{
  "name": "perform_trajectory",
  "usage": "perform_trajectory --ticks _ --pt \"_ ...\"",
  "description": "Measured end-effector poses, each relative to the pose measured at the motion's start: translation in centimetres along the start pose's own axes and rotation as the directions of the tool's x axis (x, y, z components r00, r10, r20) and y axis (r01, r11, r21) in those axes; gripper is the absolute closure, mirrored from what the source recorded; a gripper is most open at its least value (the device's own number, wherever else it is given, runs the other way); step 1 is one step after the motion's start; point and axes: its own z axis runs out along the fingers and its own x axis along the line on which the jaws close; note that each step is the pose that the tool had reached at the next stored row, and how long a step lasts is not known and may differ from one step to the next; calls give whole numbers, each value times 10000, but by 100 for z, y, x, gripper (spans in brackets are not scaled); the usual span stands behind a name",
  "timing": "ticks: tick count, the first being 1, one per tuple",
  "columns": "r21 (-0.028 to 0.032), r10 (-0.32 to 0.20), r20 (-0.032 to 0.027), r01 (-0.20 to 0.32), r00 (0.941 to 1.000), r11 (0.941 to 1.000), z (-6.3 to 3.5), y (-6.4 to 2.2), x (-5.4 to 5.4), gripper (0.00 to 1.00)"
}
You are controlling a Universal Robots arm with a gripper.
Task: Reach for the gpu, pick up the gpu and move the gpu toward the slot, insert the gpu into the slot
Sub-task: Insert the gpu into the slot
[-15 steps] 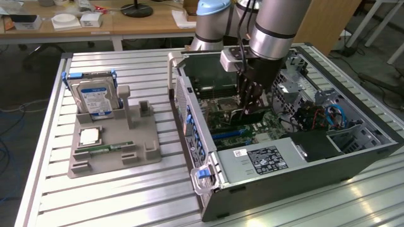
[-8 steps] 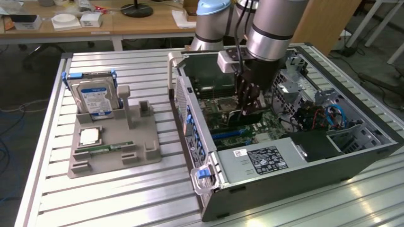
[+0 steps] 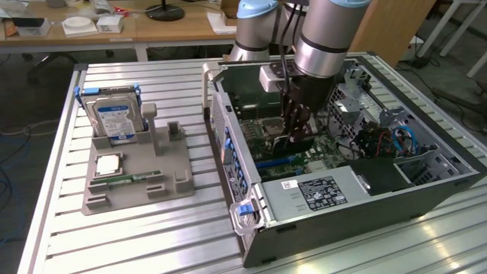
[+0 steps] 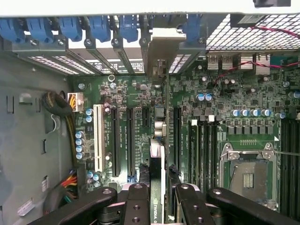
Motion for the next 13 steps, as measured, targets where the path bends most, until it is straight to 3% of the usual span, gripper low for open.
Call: perform_trajectory --ticks 13 --pt "-11 0 -12 0 10000 10000 101 16 3 74"
